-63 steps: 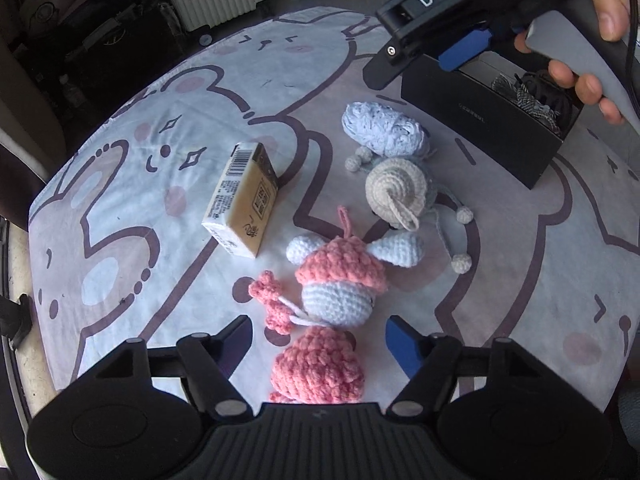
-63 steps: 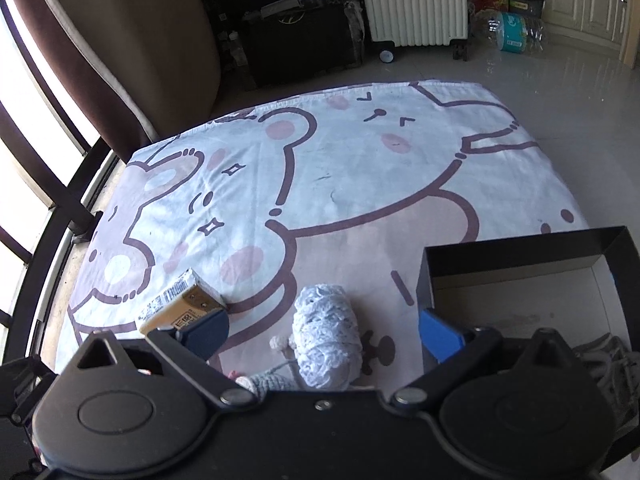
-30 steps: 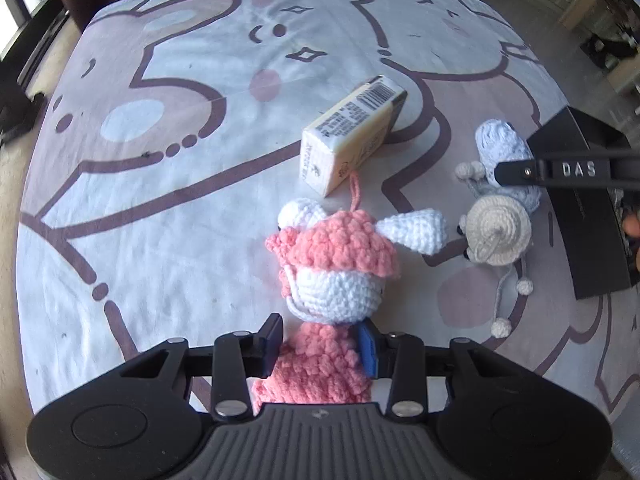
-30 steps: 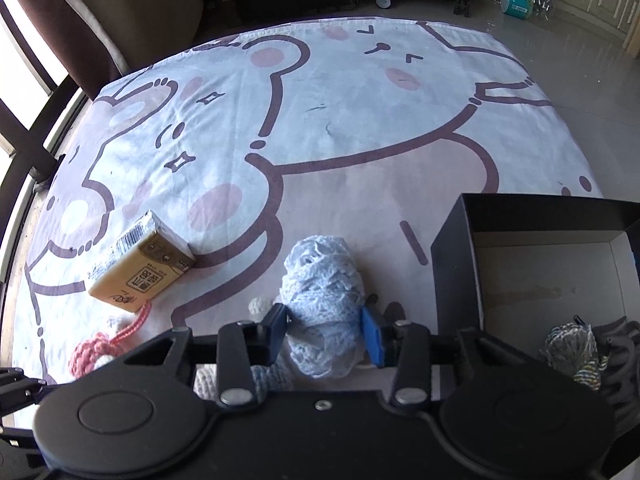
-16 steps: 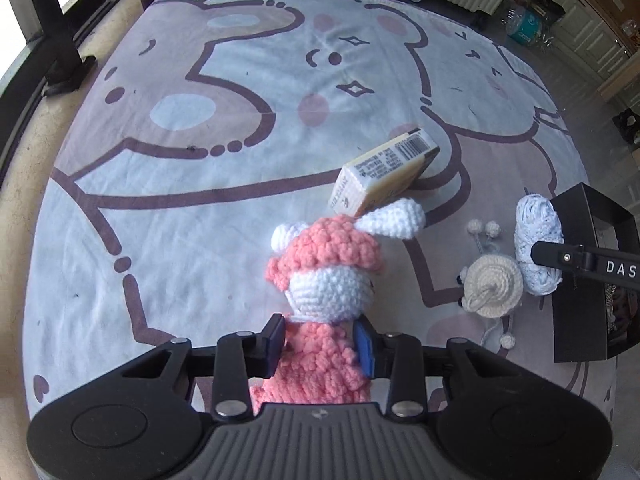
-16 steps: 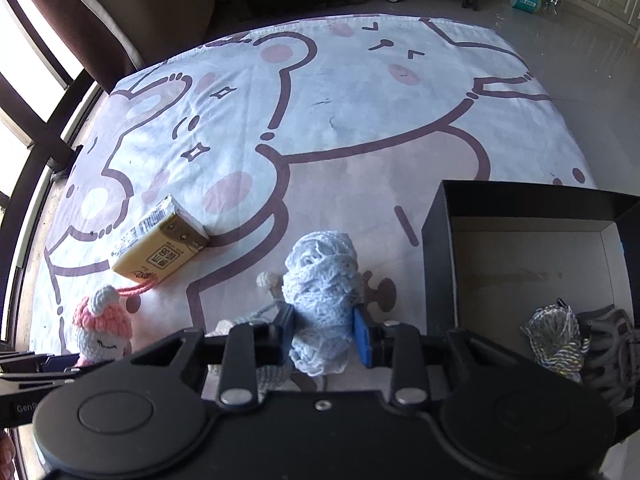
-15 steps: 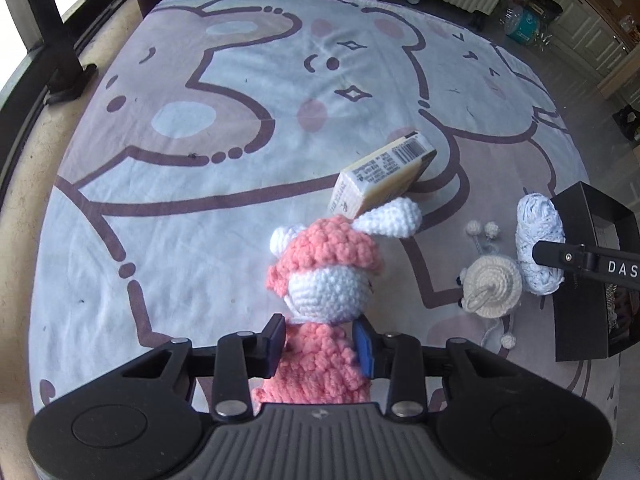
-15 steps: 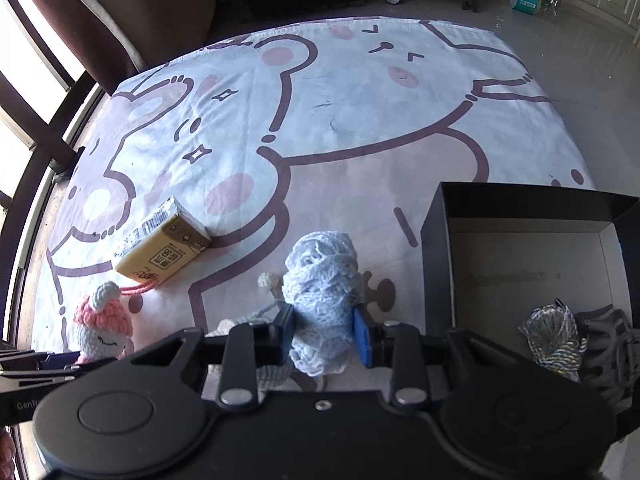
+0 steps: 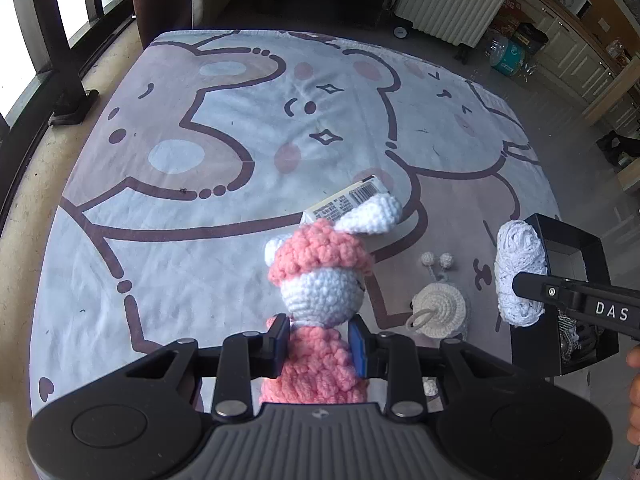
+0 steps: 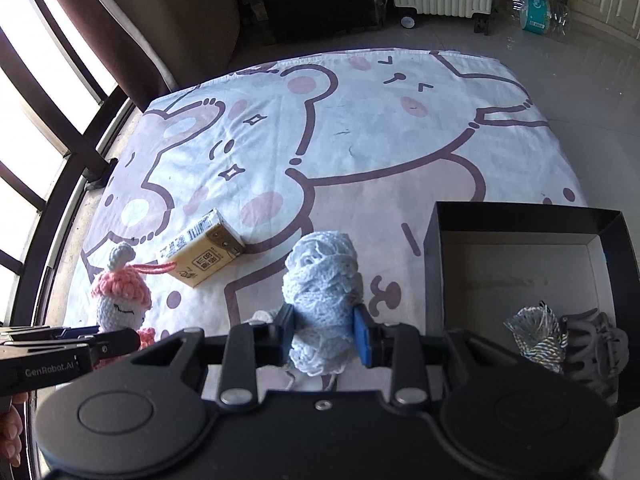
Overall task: Organize objects
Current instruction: 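Lift and carry the doll and lace ball with both tools over the black box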
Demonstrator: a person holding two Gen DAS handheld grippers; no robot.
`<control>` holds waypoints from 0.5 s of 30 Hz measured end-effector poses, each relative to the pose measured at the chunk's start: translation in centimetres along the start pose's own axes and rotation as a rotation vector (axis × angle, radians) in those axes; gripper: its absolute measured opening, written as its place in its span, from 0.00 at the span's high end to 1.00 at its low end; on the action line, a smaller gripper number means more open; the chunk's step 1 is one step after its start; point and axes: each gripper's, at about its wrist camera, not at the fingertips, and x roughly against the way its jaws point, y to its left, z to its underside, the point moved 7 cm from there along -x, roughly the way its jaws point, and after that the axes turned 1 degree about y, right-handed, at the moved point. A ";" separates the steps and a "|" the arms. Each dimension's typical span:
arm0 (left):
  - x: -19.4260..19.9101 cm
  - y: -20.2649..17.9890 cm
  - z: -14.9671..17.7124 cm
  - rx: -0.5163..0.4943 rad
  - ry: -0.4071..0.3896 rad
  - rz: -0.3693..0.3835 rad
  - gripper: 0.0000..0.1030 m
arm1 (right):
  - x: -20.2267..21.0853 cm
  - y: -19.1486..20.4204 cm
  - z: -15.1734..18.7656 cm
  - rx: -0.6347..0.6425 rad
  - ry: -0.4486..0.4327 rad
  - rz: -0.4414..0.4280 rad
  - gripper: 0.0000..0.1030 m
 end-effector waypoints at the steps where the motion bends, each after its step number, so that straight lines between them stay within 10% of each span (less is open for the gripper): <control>1: 0.2 -0.2 0.0 0.000 -0.005 0.001 0.68 | 0.3 0.0 0.0 -0.001 -0.004 -0.006 0.69; 15: 3.1 -4.1 -0.8 -0.017 -0.069 0.065 0.68 | 5.4 -1.2 -0.7 -0.022 -0.077 -0.060 0.69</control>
